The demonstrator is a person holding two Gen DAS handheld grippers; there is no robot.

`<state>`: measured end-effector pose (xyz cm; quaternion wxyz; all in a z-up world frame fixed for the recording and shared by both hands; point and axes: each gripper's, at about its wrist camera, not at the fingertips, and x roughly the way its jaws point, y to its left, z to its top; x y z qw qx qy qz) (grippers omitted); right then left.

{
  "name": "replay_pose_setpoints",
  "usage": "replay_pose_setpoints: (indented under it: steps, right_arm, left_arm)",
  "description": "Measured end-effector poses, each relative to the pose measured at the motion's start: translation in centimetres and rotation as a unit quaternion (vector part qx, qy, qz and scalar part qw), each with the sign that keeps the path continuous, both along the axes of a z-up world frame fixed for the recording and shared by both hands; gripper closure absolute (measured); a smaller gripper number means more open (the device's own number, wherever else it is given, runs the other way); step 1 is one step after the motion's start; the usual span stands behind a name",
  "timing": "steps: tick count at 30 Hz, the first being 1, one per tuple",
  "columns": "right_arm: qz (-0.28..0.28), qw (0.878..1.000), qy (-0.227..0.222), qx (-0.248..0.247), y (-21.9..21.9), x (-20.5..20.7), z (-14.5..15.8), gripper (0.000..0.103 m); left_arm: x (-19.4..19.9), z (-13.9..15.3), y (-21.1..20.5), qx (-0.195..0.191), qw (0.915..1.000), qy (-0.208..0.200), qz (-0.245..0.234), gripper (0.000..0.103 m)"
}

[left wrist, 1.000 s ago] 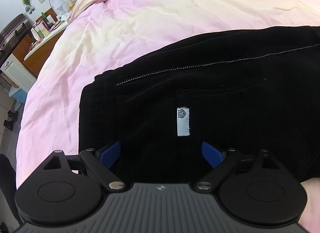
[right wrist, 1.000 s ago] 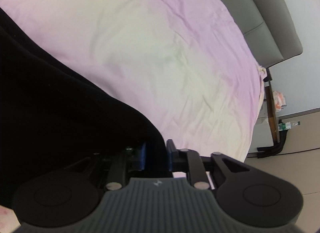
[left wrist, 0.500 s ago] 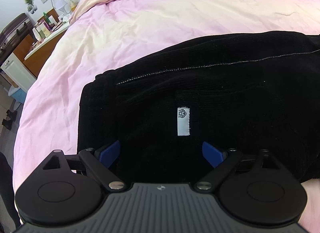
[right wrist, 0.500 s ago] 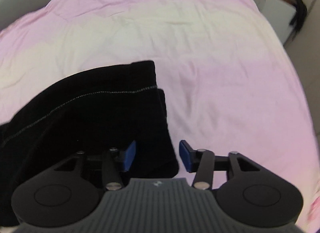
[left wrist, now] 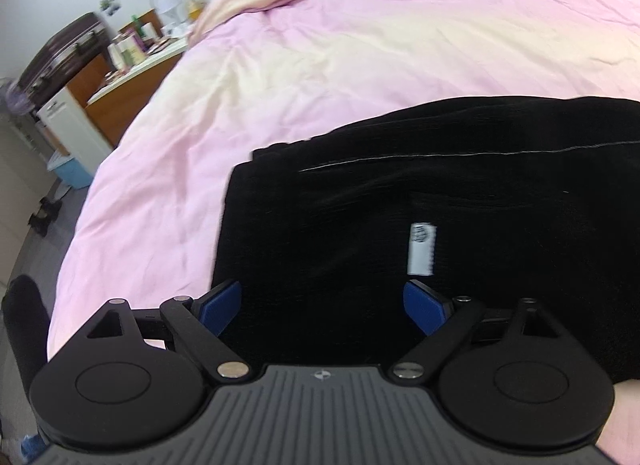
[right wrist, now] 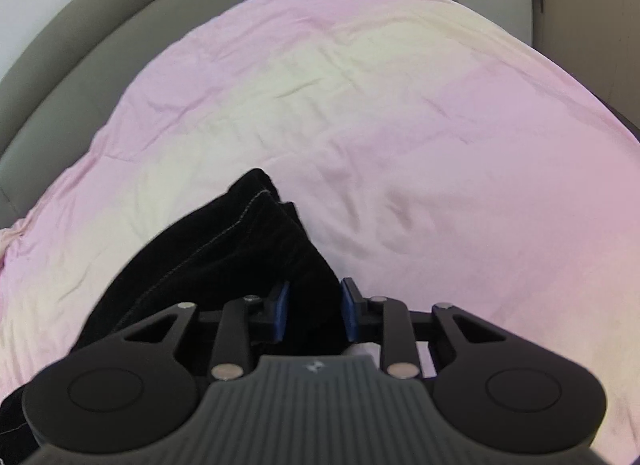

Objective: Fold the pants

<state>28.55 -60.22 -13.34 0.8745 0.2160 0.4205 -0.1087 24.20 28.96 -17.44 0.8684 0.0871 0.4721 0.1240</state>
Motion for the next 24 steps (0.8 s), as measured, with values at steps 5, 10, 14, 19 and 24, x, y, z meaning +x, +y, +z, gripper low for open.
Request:
replay_pose_setpoints:
  steps: [5,10,14,19,24]
  right_arm:
    - [-0.065,0.998,0.006,0.014,0.6,-1.8,-2.3,0.046]
    - [-0.072,0.991,-0.001,0.115,1.1,-3.6,-4.4,0.043]
    - [-0.064,0.986,-0.008,0.155,2.1,-3.6,-6.1,0.036]
    - [-0.07,0.98,-0.03,0.184,3.2,-2.9,-7.0,0.029]
    - [-0.062,0.975,-0.047,0.209,4.6,-1.9,-7.3,0.024]
  left_arm:
    - [-1.0,0.5,2.1,-0.027,0.9993,0.002,0.026,0.0]
    - [-2.1,1.4,4.5,-0.05,0.9963,-0.006,0.069,0.0]
    - [-2.8,0.8,5.8,-0.089,0.9906,-0.004,0.104,0.0]
    - [-3.5,-0.7,7.9,-0.176,0.9683,-0.011,0.177,0.0]
    - [-5.0,-1.9,9.5,-0.272,0.9272,-0.022,0.256,0.0]
